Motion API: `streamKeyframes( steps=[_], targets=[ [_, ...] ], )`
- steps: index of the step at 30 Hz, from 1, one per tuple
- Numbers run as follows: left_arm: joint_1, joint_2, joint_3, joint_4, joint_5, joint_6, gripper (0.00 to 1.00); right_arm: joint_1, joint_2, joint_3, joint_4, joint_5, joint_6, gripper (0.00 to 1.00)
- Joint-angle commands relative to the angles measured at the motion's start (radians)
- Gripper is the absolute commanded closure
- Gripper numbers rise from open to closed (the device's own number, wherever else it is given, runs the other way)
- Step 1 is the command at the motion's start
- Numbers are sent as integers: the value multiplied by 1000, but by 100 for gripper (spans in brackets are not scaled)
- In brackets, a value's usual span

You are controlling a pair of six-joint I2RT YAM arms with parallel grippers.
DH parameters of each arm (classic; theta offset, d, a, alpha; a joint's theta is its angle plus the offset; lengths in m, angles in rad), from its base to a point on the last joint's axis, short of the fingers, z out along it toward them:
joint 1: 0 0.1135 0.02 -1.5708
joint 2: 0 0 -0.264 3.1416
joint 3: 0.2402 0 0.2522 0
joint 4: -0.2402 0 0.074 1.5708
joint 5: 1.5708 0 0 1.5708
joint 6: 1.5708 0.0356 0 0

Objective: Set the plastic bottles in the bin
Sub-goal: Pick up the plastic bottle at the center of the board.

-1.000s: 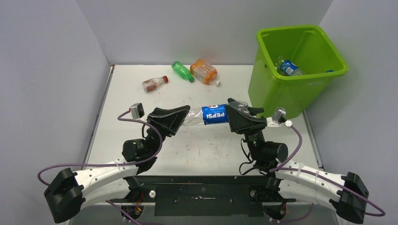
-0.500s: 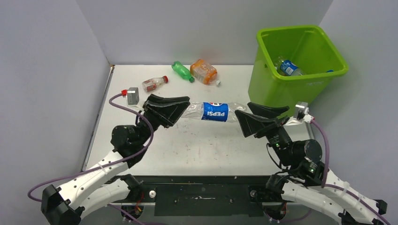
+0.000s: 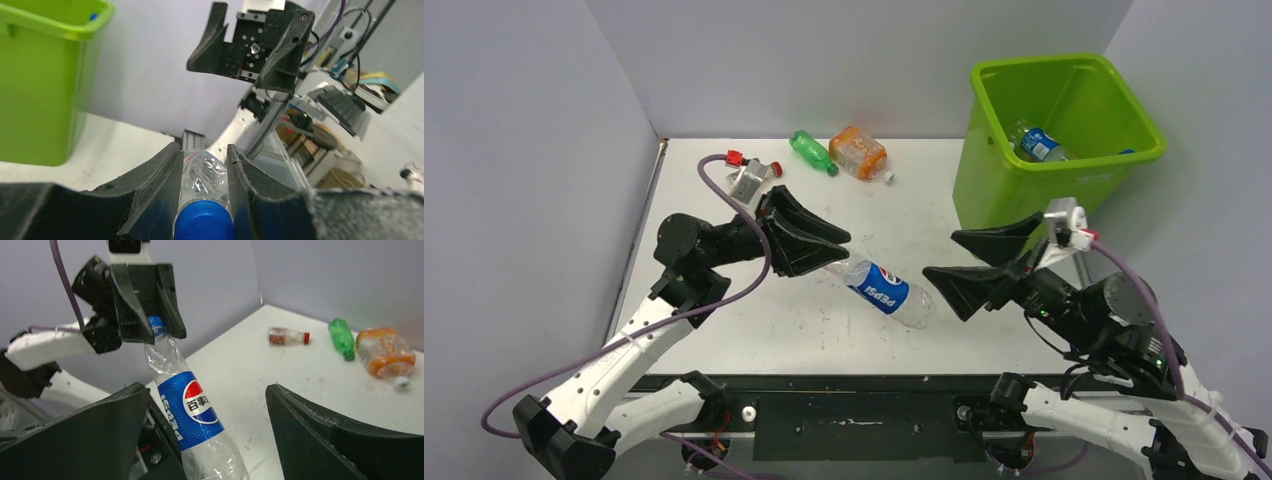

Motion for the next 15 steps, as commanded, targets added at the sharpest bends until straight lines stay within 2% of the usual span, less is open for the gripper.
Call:
streamKeyframes(
  steps=[1,6,15],
  targets=[
    [6,46,49,11,200,-47,100,-5,73,0,-58,-174,-7,10],
    [6,58,32,38,249,-81,100,-5,143,-13,-1,-332,-2,10],
    [6,49,66,-38,239,-27,100,-4,308,36,-24,-333,-37,10]
  ],
)
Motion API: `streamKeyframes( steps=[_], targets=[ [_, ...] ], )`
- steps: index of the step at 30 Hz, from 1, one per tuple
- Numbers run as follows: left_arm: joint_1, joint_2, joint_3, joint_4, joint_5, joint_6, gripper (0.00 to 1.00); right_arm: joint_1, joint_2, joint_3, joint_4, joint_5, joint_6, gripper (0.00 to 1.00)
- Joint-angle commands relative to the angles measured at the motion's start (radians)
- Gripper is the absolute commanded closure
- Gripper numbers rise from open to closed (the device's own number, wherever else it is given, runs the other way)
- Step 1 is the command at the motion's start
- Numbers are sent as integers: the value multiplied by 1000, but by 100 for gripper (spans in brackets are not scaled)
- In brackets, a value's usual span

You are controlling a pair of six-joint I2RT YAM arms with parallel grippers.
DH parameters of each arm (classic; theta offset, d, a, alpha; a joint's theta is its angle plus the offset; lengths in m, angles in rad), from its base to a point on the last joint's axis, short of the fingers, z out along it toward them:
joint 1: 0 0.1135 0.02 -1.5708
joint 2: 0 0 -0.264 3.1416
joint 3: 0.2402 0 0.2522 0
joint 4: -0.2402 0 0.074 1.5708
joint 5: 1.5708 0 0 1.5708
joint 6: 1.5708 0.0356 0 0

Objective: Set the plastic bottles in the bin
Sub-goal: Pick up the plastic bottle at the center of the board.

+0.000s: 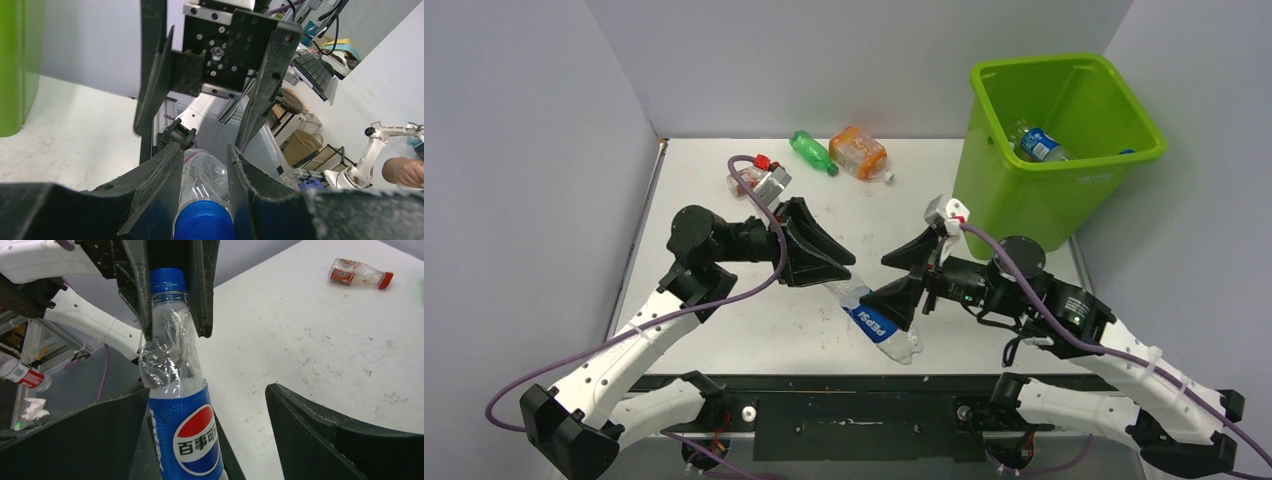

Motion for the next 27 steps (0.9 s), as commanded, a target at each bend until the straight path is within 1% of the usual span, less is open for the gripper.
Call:
streamKeyframes(
  steps=[1,5,9,15,19,24,27],
  targets=[
    [6,-11,64,-6,17,23,100,-4,80,53,14,-38,-24,10],
    [6,-3,68,-11,4,25,100,5,119,56,13,-46,-21,11],
    [7,-3,76,-11,-14,31,100,7,125,54,31,-56,-10,10],
    [6,-1,56,-4,-58,40,100,7,48,4,88,-7,12,10],
    [5,5,33,30,-144,25,100,6,0,-48,159,-5,36,10],
    [-5,39,37,98,-183,-31,100,10,37,-59,178,20,33,10],
    [-17,42,36,87,-203,-15,100,12,52,-73,228,19,40,10]
  ],
)
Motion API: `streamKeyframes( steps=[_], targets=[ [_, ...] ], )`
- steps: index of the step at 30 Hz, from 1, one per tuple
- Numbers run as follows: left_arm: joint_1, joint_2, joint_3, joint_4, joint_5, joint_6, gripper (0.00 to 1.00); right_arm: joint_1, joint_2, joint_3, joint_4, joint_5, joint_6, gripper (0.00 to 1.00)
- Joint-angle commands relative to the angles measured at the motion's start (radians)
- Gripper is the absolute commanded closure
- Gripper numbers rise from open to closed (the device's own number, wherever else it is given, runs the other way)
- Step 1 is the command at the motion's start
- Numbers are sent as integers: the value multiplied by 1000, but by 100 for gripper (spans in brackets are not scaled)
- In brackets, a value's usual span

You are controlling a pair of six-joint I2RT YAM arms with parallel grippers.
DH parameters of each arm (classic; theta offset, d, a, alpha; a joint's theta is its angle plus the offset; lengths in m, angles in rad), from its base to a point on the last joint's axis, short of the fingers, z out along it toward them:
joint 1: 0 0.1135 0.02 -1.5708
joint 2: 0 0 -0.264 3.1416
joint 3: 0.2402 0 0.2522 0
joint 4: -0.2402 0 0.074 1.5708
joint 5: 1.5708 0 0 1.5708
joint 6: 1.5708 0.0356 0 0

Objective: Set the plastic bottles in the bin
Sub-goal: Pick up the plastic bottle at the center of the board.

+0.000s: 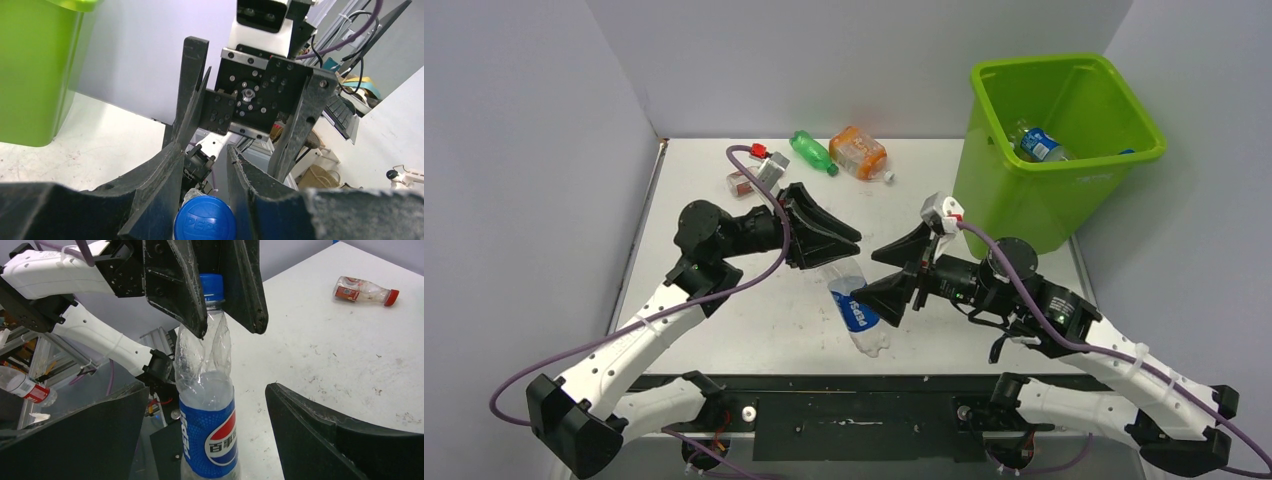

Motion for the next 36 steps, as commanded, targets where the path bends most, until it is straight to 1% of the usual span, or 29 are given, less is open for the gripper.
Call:
streamKeyframes(
  steps=[1,8,11,12,14,16,17,19,20,21,22,25,27,29,32,34,36],
  targets=[
    [-18,4,16,58,-61,-5,100,11,39,-23,111,22,12,10],
    [-31,3,12,61,-69,-3,100,20,123,1,122,36,-12,10],
    [-38,-5,5,70,-75,-4,100,23,148,5,125,67,-11,3],
    [-41,-9,0,76,-78,-4,100,24,154,-1,135,69,-7,12],
    [-43,-18,-15,82,-102,2,100,25,156,-17,157,62,-1,34],
    [-42,-35,-34,70,-140,25,100,25,146,-41,179,65,5,50],
    [-43,-47,-46,73,-155,34,91,25,137,-56,195,69,8,55],
    [-43,-75,-87,111,-203,43,64,25,115,-79,226,85,18,62],
    [-42,-95,-119,167,-232,45,46,24,101,-91,244,100,25,63],
    [-41,-122,-164,227,-278,46,32,25,85,-100,258,117,32,64],
    [-41,-155,-235,291,-335,44,2,25,64,-116,285,147,41,65],
    [-41,-249,-363,440,-499,52,4,26,-18,-197,424,211,72,65],
    [-41,-291,-400,440,-545,77,4,26,-77,-277,537,251,95,65],
    [-42,-292,-411,422,-511,80,4,25,-123,-347,657,286,120,65],
    [-55,-240,-403,461,-385,40,4,26,-161,-439,867,328,159,66],
    [-78,-198,-395,487,-340,20,4,26,-165,-486,979,341,189,65],
    [-118,-162,-383,493,-318,31,4,27,-159,-517,1076,352,223,65]
  ],
)
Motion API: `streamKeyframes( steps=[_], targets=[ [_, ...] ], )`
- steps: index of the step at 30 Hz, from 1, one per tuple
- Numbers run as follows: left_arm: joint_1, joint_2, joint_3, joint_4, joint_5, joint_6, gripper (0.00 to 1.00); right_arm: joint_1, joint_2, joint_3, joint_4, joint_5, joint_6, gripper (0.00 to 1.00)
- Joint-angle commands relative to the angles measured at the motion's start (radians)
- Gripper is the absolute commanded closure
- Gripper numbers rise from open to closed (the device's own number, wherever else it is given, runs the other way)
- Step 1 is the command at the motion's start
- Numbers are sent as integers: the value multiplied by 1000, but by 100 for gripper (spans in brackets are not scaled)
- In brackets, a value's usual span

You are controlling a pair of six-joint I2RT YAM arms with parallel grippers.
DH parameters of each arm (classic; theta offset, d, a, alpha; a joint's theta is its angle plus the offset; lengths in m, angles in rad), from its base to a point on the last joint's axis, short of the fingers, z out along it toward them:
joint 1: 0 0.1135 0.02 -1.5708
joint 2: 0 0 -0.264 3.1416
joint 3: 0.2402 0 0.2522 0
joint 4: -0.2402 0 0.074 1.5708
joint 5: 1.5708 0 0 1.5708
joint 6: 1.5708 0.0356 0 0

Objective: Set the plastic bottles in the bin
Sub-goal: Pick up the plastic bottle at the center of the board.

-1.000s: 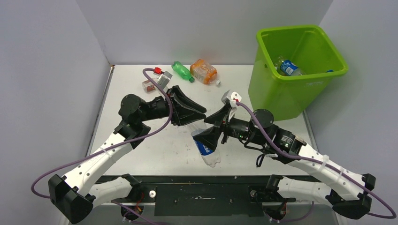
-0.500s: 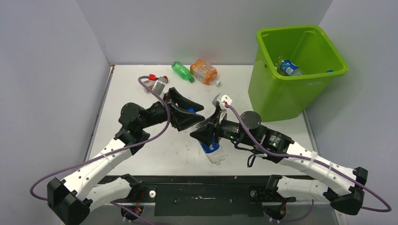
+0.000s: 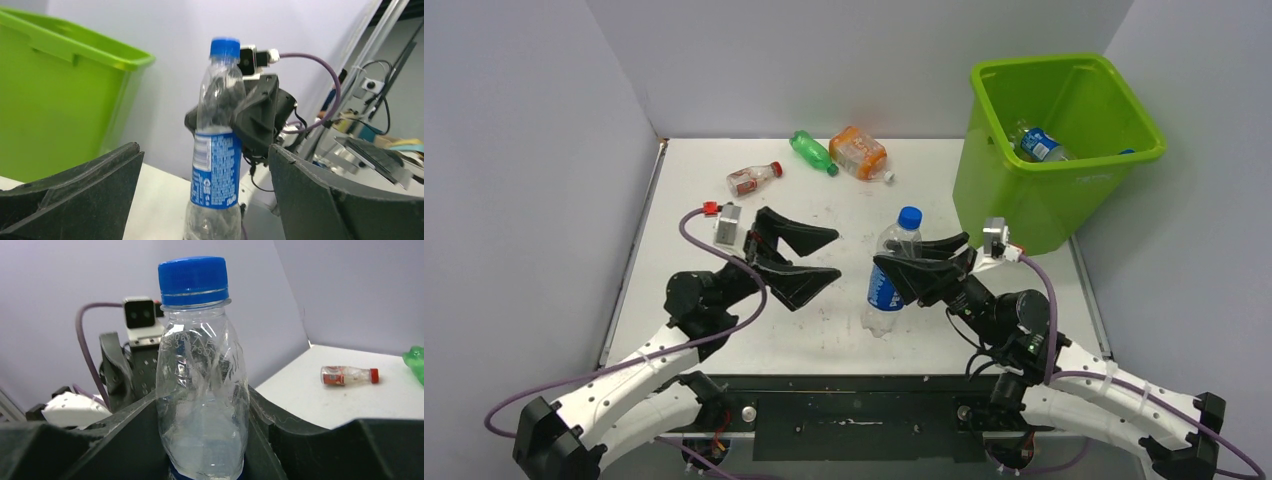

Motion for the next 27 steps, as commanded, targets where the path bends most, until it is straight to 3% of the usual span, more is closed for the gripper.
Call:
streamKeyframes(
  steps=[1,6,14,19,25,27],
  targets=[
    [-74,81,40,74,93,7,4,-4,13,-67,383,66,99,65],
    [-186,137,80,32,116,143,4,-2,47,-80,516,51,159,64],
    [-197,260,174,54,228,108,1,23,22,-110,521,94,161,64],
    [-215,329,204,70,318,97,29,36,9,-119,476,114,129,63],
    [-217,359,201,67,372,99,35,41,24,-133,475,137,103,62],
    [-216,343,186,56,362,131,45,42,46,-132,492,127,103,62]
  ],
)
